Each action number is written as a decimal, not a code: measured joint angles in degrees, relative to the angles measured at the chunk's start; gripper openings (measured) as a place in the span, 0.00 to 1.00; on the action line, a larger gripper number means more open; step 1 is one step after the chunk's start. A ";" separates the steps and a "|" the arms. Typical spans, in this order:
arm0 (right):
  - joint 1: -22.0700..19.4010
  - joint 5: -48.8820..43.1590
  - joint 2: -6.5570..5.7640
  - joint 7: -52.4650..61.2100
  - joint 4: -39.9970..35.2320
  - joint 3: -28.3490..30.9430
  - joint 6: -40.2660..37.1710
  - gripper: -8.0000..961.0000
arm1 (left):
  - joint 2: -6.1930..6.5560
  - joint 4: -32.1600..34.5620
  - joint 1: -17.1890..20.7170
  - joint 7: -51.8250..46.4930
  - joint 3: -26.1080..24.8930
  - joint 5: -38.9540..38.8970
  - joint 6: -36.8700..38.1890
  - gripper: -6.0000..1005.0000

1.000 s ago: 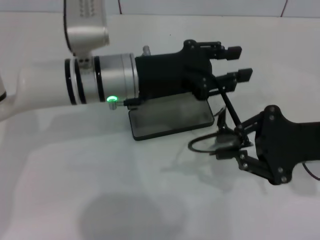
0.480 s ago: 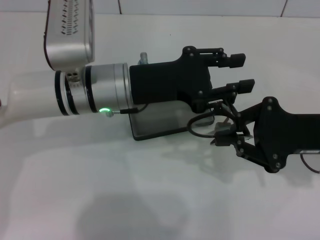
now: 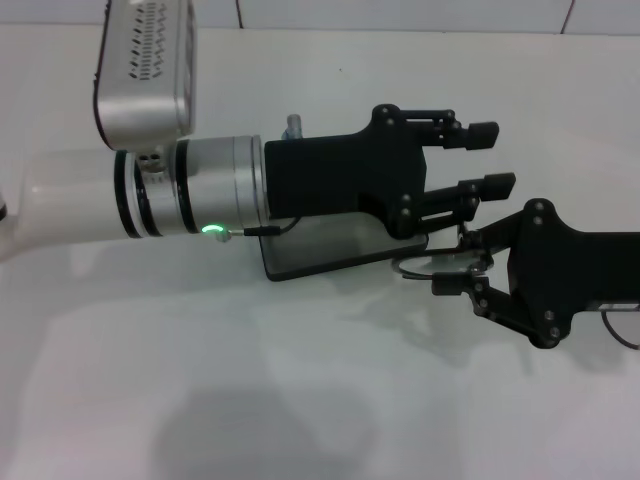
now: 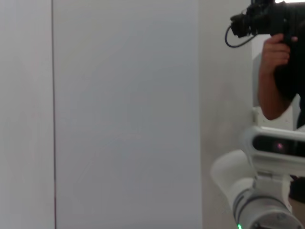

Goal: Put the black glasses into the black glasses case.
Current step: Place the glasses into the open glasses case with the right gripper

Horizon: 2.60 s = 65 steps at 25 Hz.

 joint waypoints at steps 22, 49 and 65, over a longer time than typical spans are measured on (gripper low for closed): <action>-3.65 8.65 0.68 4.97 -13.84 -20.93 34.57 0.12 | 0.49 -2.37 5.30 3.95 -9.26 -10.86 -5.35 0.49; -5.10 9.11 0.69 10.83 -28.99 -59.22 78.46 0.13 | 0.51 -2.37 4.45 3.75 -9.35 -10.75 -6.84 0.49; -6.37 7.91 0.60 10.77 -30.49 -63.10 83.57 0.18 | 0.51 -2.37 4.74 3.69 -9.35 -10.37 -6.83 0.49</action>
